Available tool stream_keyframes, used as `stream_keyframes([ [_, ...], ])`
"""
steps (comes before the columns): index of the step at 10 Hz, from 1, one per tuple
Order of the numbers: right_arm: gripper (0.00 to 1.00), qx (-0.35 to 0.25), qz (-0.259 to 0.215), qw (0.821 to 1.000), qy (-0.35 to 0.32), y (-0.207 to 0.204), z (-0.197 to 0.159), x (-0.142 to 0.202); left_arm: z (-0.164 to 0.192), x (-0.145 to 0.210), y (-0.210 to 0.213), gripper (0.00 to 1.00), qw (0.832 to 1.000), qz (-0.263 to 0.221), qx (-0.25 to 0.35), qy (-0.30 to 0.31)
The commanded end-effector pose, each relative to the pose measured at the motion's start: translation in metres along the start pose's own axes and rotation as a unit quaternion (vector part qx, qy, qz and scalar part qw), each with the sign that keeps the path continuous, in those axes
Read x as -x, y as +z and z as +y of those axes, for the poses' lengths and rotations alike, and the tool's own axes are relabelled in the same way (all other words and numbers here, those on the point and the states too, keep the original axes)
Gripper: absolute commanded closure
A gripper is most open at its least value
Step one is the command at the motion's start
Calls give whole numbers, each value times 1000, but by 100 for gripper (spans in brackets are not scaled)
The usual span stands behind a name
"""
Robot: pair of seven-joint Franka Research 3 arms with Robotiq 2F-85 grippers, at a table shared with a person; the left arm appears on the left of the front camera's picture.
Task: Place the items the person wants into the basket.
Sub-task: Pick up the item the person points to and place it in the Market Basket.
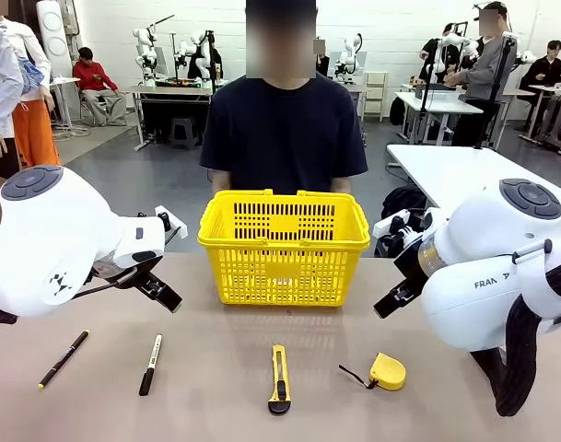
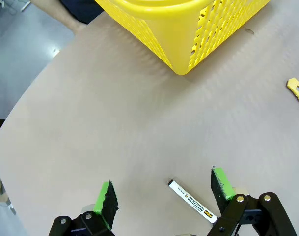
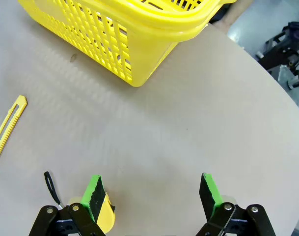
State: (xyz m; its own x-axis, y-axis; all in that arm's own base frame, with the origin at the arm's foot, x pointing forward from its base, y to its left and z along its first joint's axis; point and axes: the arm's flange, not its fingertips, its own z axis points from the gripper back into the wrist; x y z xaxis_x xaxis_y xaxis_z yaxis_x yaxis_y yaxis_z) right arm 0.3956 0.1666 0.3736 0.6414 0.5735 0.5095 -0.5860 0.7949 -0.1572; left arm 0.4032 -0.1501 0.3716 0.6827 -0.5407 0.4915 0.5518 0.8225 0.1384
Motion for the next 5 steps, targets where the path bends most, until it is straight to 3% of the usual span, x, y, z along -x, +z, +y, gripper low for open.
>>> stream_keyframes([
  [1,0,0,0,1000,0,0,0,0,0,0,0,0,1000,0,0,0],
  [3,0,0,0,1000,0,0,0,0,0,0,0,0,1000,0,0,0],
  [4,0,24,-45,999,7,51,1,4,-6,-2,44,0,999,8,-33,-30],
  [5,0,41,-51,998,7,110,4,11,-9,-11,105,0,998,-2,-53,-42],
])
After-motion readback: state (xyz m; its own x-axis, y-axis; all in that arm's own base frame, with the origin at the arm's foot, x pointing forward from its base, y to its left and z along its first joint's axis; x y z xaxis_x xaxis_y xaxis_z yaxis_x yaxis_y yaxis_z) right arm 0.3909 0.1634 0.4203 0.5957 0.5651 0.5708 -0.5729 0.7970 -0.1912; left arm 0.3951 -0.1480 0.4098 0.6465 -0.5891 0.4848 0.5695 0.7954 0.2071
